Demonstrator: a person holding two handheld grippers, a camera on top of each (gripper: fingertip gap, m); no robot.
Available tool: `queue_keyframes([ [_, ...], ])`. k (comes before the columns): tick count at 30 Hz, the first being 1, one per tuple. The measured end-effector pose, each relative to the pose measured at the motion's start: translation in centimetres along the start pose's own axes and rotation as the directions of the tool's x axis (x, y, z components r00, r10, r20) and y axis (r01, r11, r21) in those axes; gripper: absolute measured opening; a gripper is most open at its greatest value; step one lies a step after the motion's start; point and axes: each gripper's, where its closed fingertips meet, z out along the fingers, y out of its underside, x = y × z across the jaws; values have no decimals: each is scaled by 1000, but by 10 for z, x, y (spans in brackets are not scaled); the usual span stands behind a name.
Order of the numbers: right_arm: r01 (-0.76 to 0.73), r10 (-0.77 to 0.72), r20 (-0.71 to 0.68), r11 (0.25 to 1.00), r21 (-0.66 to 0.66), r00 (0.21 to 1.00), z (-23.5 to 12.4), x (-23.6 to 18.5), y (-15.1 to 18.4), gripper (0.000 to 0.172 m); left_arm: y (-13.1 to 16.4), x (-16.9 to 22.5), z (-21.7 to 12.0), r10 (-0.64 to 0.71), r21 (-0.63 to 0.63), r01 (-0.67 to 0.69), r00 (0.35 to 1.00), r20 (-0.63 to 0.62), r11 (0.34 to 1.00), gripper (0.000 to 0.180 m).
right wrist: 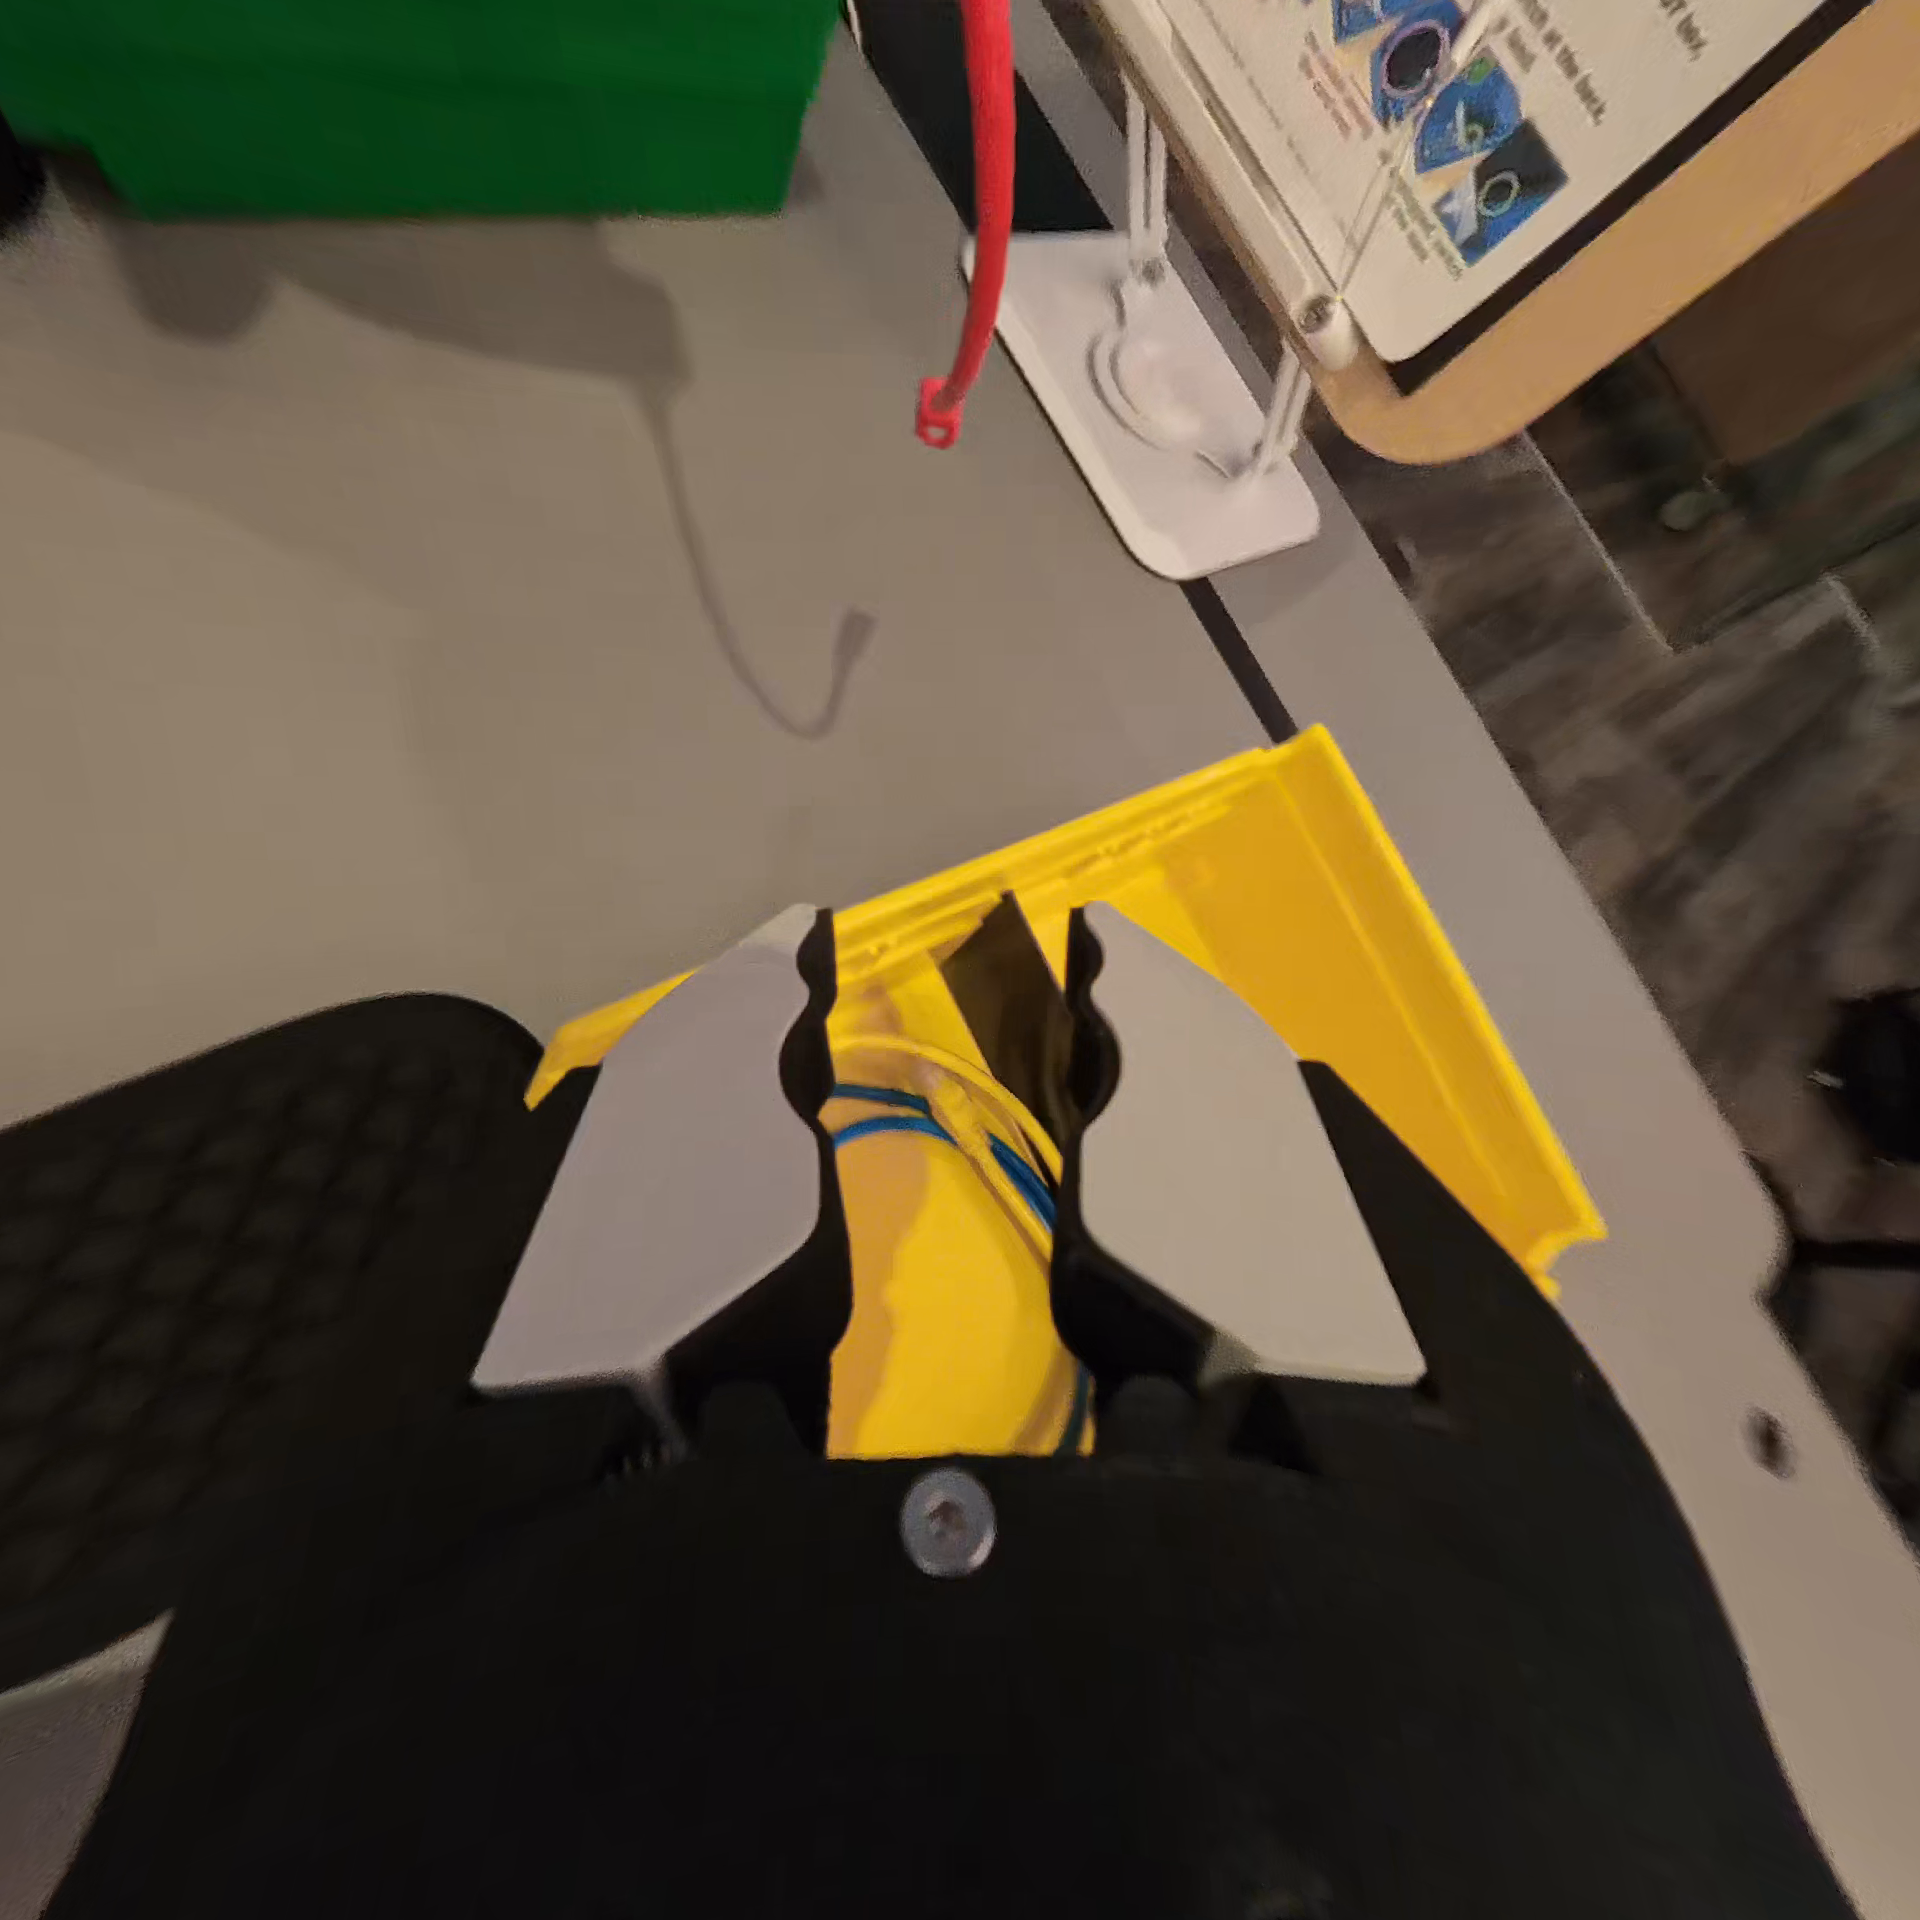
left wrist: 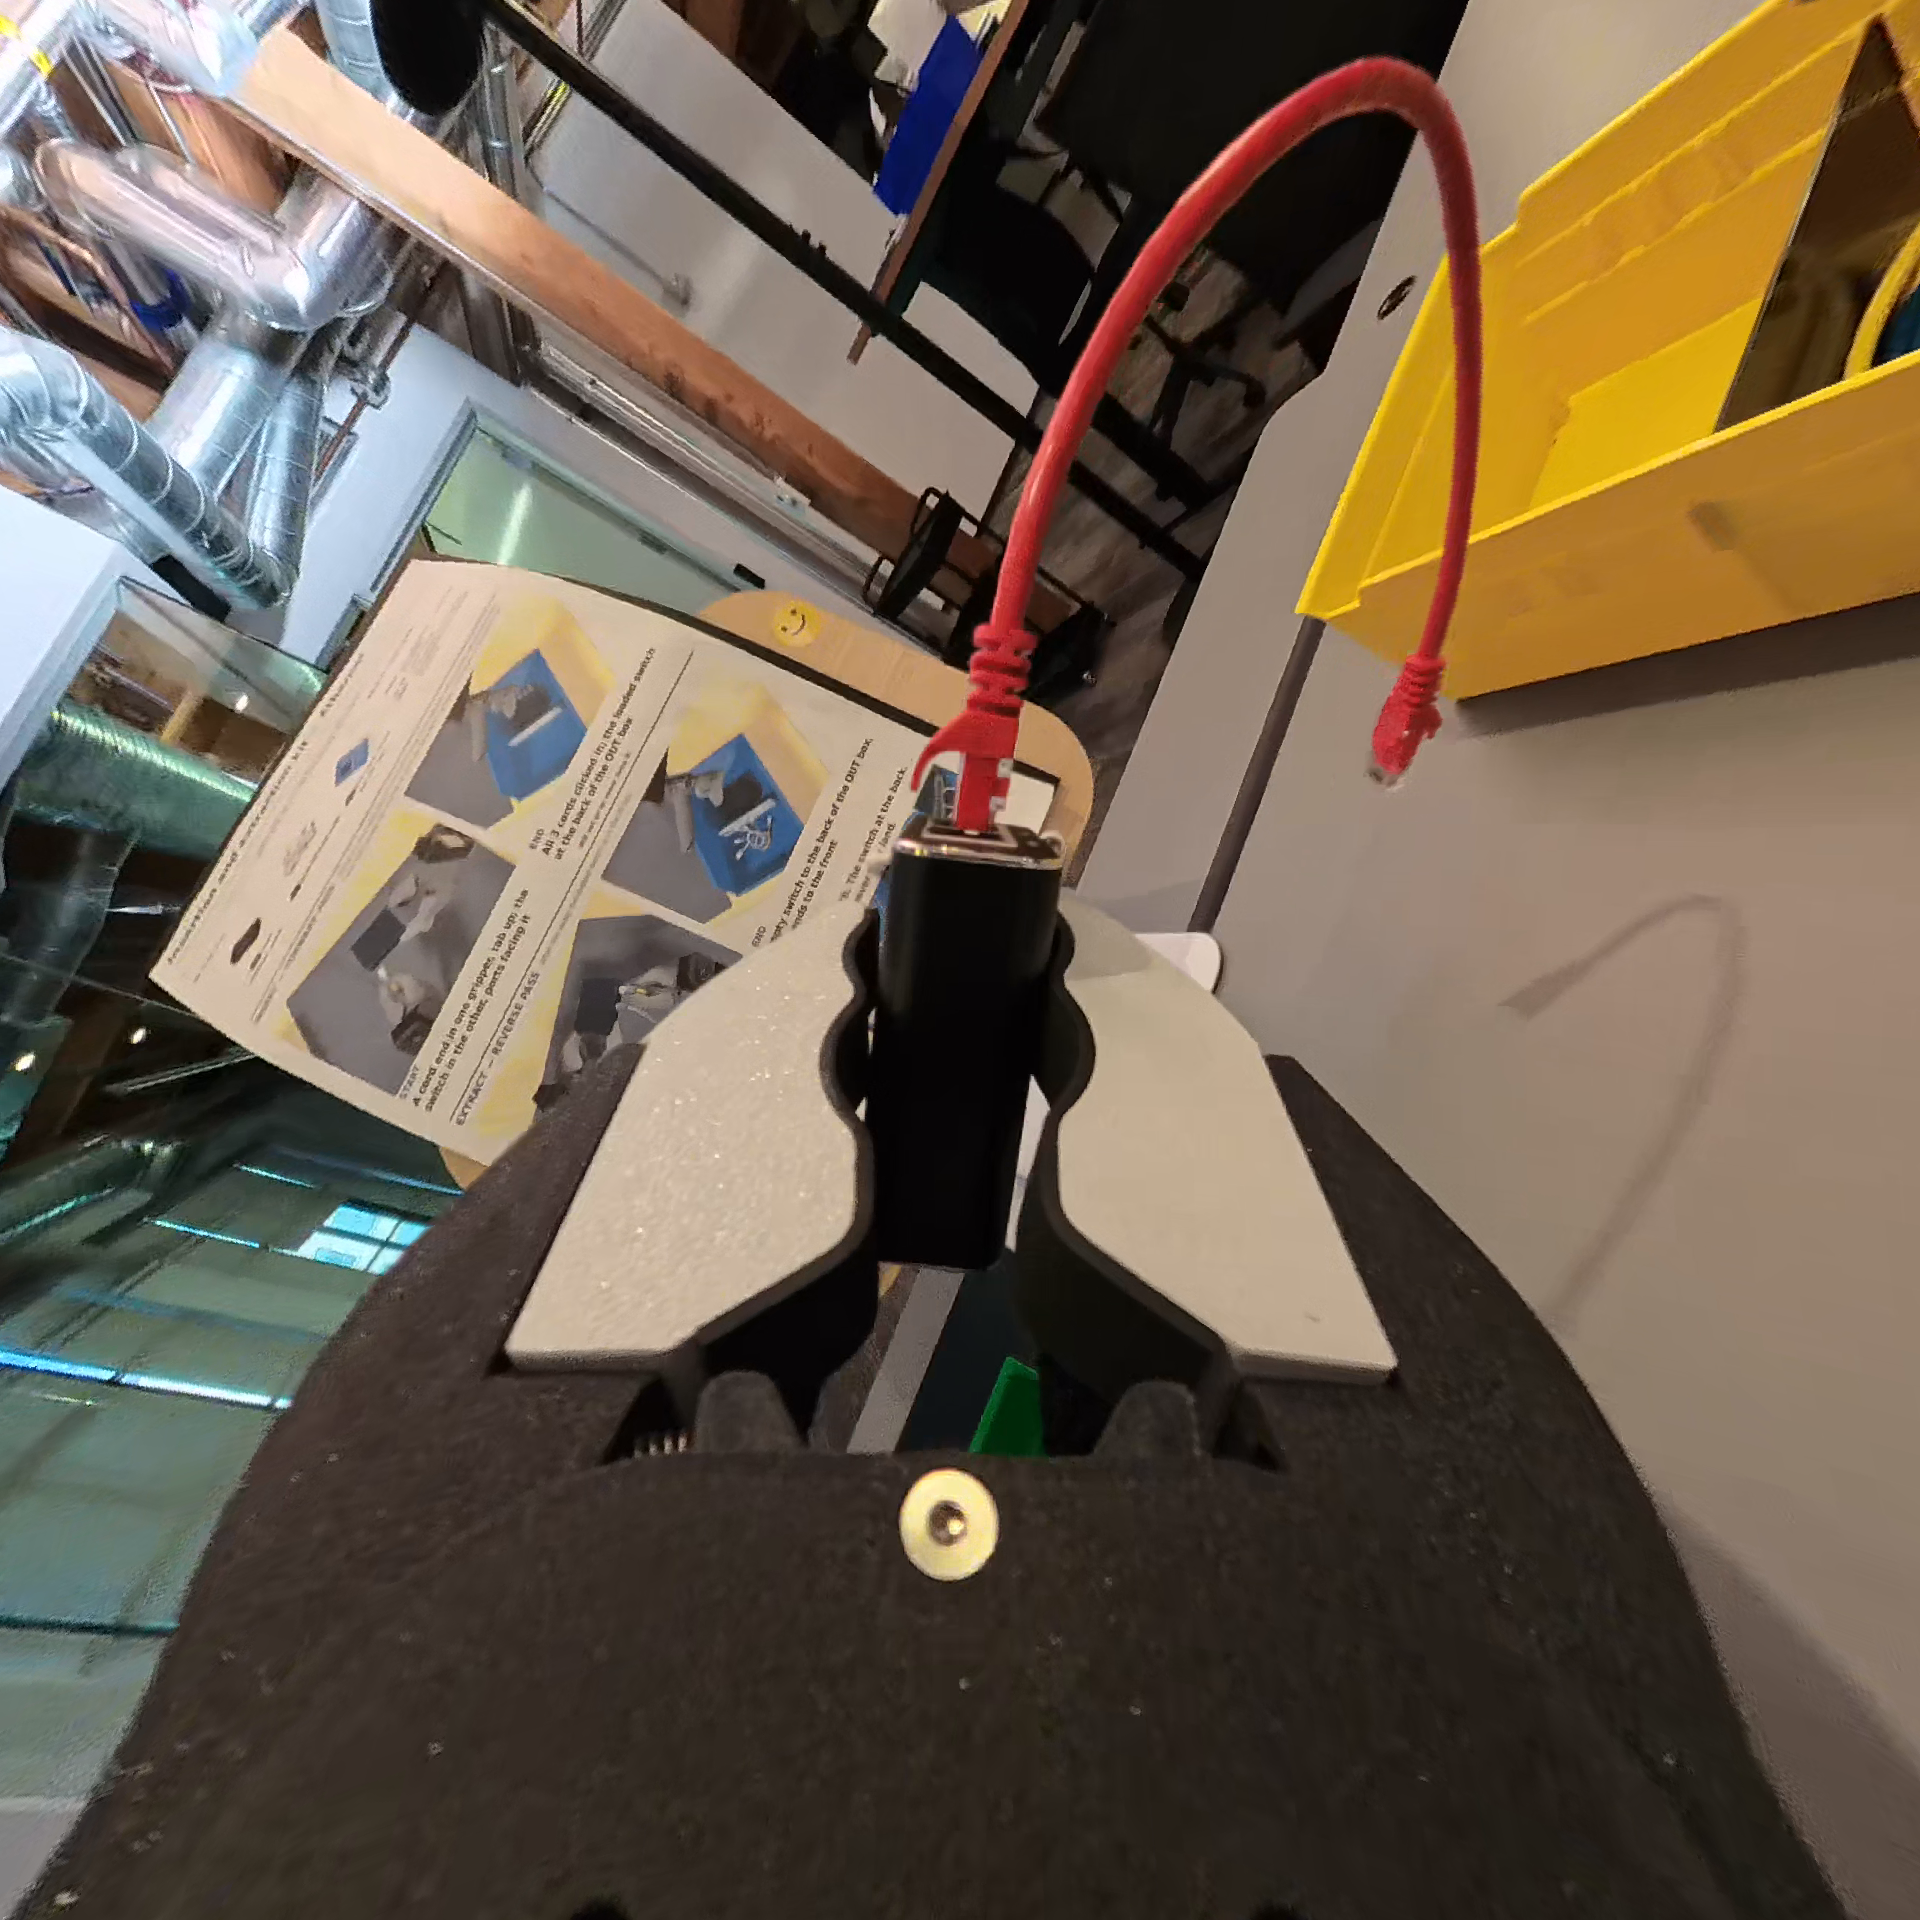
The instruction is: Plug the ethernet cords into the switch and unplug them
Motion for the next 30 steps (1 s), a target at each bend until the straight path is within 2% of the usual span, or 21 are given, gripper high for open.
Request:
queue_keyframes([
  [2,69,-74,-23,982,-174,997,1,-1,10,43,1,2,1,22,-7,-22,1000,4,1000,26],
  [4,111,-117,-10,966,-235,993,7,-6,13,41,6,3,3,62,-49,-62,998,12,997,26],
  [11,143,-147,-21,979,-143,989,15,-15,-1,38,25,-2,9,191,-185,-176,979,65,967,26],
  [15,94,-76,113,982,-164,991,15,-38,25,36,36,-6,9,376,-310,-331,922,95,891,27],
  [19,81,-32,247,979,-188,969,11,-75,53,36,35,2,14,459,-331,-412,885,75,849,27],
  [25,109,-57,191,955,-275,980,10,-93,91,40,30,14,19,475,-320,-439,879,40,840,27],
  [30,166,-154,71,957,-236,986,6,-91,92,38,36,11,16,424,-319,-394,905,28,862,27],
])
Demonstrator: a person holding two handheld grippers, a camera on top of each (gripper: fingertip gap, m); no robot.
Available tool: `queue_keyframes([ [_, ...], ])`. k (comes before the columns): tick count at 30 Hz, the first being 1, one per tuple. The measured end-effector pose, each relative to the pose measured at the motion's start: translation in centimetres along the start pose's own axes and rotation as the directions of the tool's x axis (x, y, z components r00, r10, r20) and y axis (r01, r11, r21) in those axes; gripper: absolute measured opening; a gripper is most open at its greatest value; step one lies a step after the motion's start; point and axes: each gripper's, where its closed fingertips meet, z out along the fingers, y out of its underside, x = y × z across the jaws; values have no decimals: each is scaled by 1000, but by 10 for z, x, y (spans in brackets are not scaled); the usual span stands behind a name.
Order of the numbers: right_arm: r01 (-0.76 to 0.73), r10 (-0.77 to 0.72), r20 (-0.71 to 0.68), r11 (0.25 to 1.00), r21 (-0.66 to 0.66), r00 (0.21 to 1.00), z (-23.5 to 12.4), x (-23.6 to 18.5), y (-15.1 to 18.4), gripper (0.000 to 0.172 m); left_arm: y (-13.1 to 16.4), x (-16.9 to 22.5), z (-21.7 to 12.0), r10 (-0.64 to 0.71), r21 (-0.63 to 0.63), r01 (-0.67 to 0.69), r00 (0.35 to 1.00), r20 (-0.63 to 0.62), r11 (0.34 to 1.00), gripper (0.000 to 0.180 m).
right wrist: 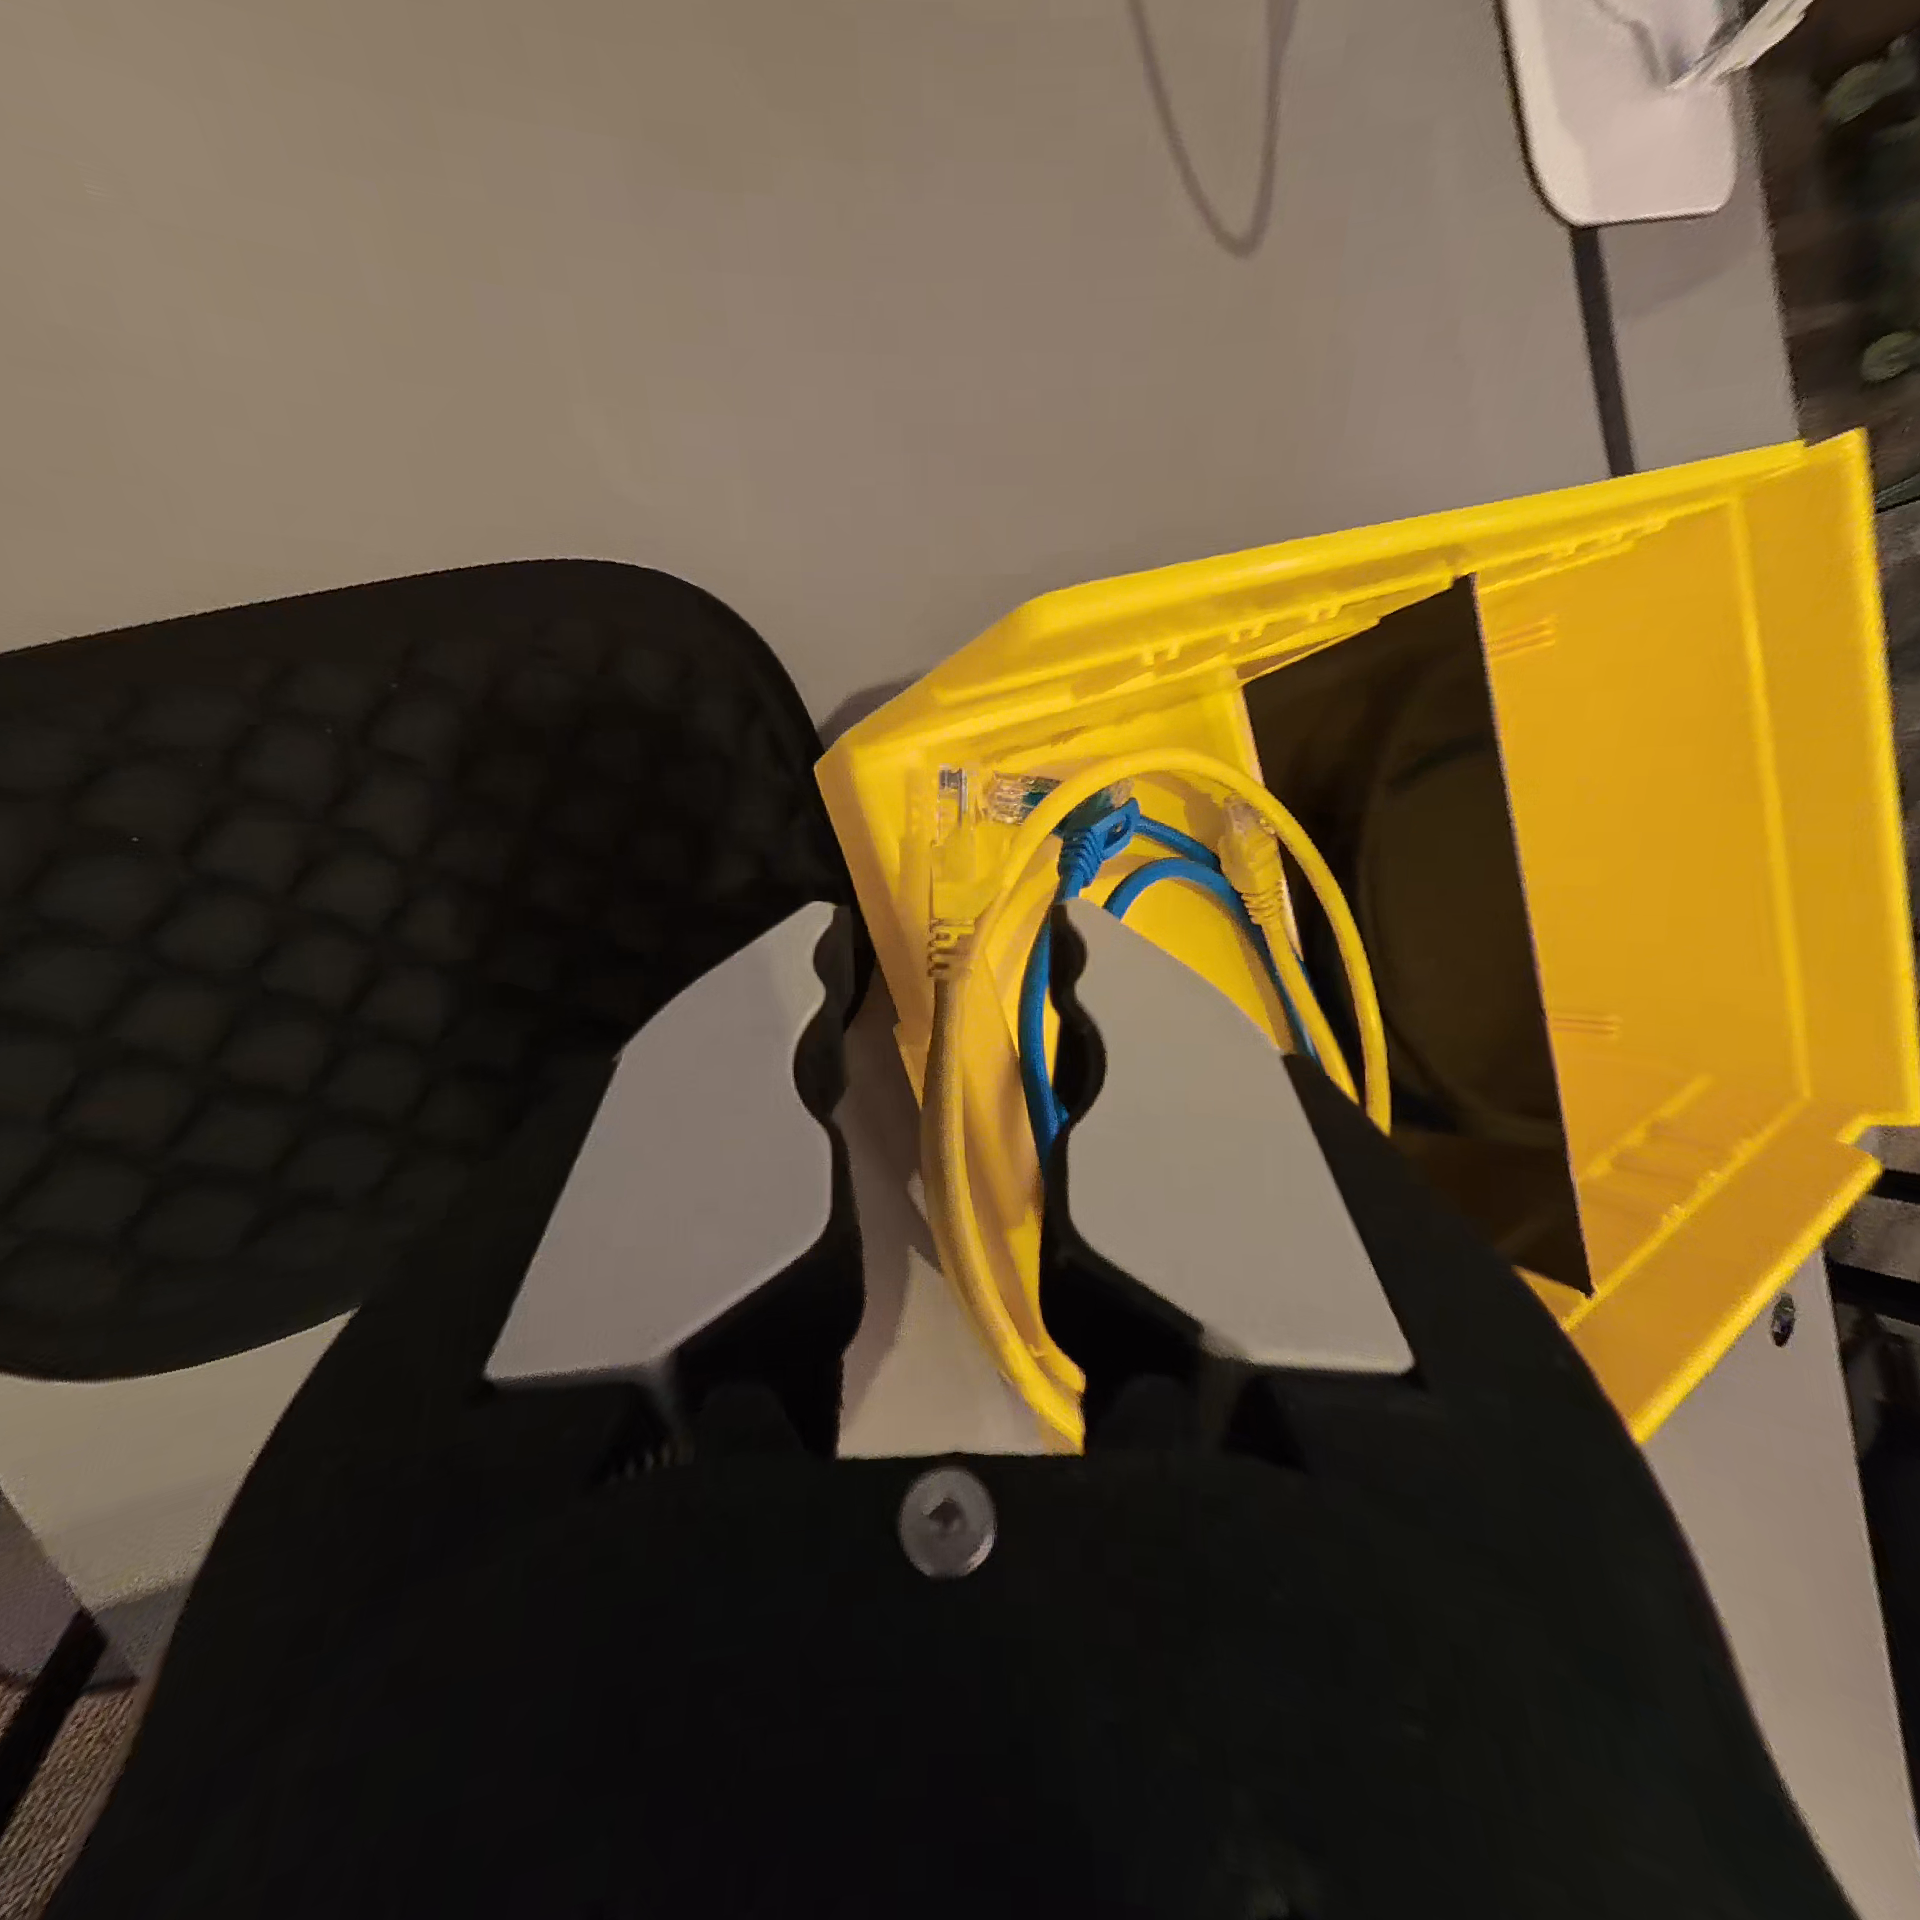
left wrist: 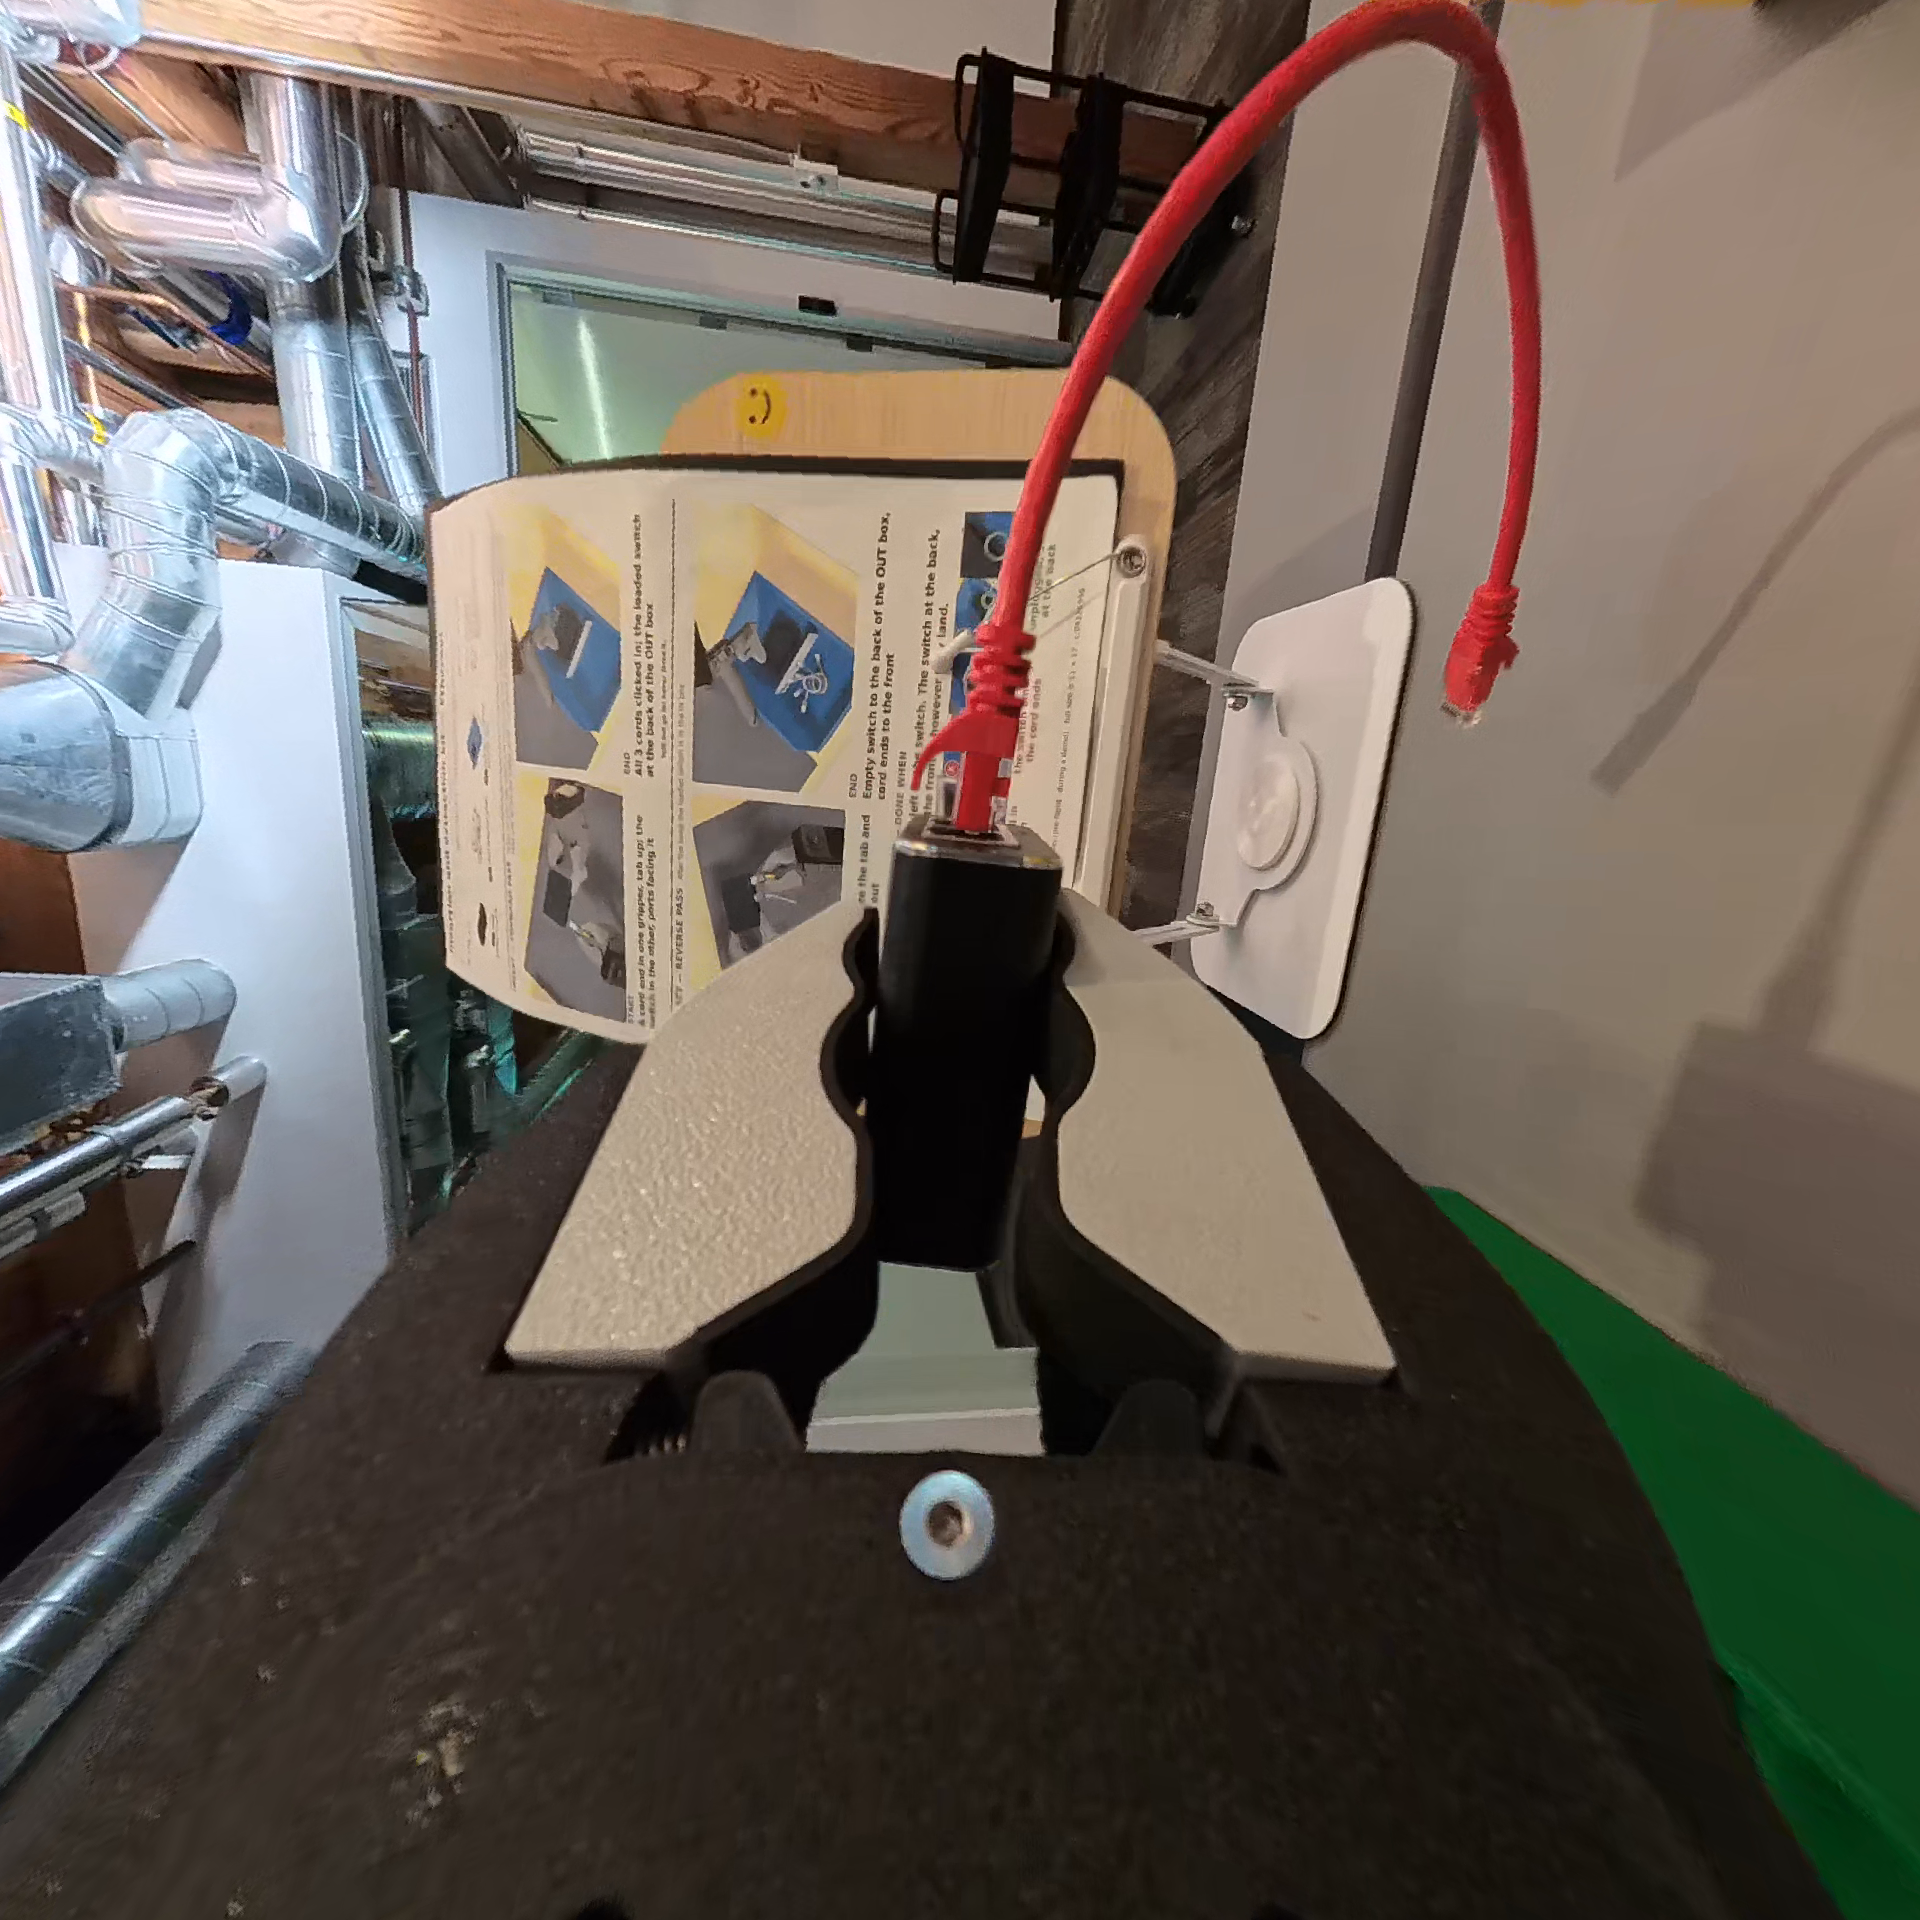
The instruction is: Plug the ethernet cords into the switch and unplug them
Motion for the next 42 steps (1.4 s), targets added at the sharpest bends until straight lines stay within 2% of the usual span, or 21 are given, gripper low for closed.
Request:
queue_keyframes([
  [9,-32,32,13,998,-47,999,3,-6,19,30,5,-10,-7,-88,32,88,996,-10,996,27],
  [11,-18,16,-26,998,-68,1000,5,0,22,19,5,-9,-6,-89,30,89,996,-15,996,27],
  [14,-10,10,3,998,-64,1000,4,-1,20,8,5,-6,-4,-80,22,80,997,-24,997,27],
  [16,-32,34,34,999,-41,999,2,1,15,7,4,-4,-4,-74,21,74,997,-30,997,27],
  [18,-62,62,4,998,-10,998,-2,17,8,7,1,-2,-3,-72,27,73,997,-39,997,27],
  [21,-181,181,19,983,15,983,-1,41,-2,8,-2,0,-3,-77,38,78,996,-49,996,26],
  [25,-332,349,206,936,-116,914,18,36,-3,7,-3,2,-3,-73,38,76,996,-57,996,27],
  [28,-329,402,311,907,-262,861,30,16,9,13,-5,1,-5,-87,51,90,994,-61,995,27],
  [29,-318,402,301,902,-291,865,33,15,14,21,-5,0,-6,-98,61,102,993,-65,993,27],
  [31,-322,389,298,913,-249,872,32,16,11,23,-7,-2,-8,-129,88,135,989,-76,987,26],
  [33,-307,346,275,935,-177,897,24,22,4,35,-10,-4,-10,-163,119,173,983,-91,978,27],
  [36,-298,306,206,952,-67,930,2,37,-13,41,-16,-6,-15,-215,181,235,969,-124,955,27],
  [39,-212,197,107,965,153,975,-33,53,-58,43,-26,-9,-22,-260,263,296,952,-164,918,27],
  [42,0,82,-167,899,438,983,-77,76,-132,43,-37,-10,-30,-288,329,345,935,-209,879,27],
])
